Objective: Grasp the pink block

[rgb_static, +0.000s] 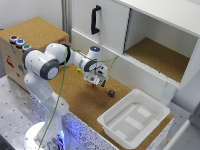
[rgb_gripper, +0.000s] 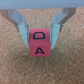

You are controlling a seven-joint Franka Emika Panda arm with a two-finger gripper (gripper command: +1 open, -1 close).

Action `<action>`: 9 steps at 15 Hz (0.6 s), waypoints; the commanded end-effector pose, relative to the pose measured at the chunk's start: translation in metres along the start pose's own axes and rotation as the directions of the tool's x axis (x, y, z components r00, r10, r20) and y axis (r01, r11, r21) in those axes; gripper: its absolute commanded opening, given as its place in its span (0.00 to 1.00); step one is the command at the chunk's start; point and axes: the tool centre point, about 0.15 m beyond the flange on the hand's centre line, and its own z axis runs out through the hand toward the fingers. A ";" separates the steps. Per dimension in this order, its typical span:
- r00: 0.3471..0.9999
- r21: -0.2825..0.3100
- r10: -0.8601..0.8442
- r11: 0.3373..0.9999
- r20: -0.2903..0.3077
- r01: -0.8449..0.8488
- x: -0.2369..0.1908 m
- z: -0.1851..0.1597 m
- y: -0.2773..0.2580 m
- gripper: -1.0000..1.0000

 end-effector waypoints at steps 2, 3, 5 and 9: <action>0.986 -0.155 0.158 0.977 0.053 -0.148 0.010 -0.022 -0.003 0.00; 0.967 -0.115 0.249 0.963 0.055 -0.242 0.009 -0.027 -0.004 0.00; 0.915 -0.107 0.402 0.912 0.039 -0.397 0.001 -0.035 -0.007 0.00; 0.722 -0.059 0.691 0.723 0.032 -0.689 -0.027 -0.025 -0.009 0.00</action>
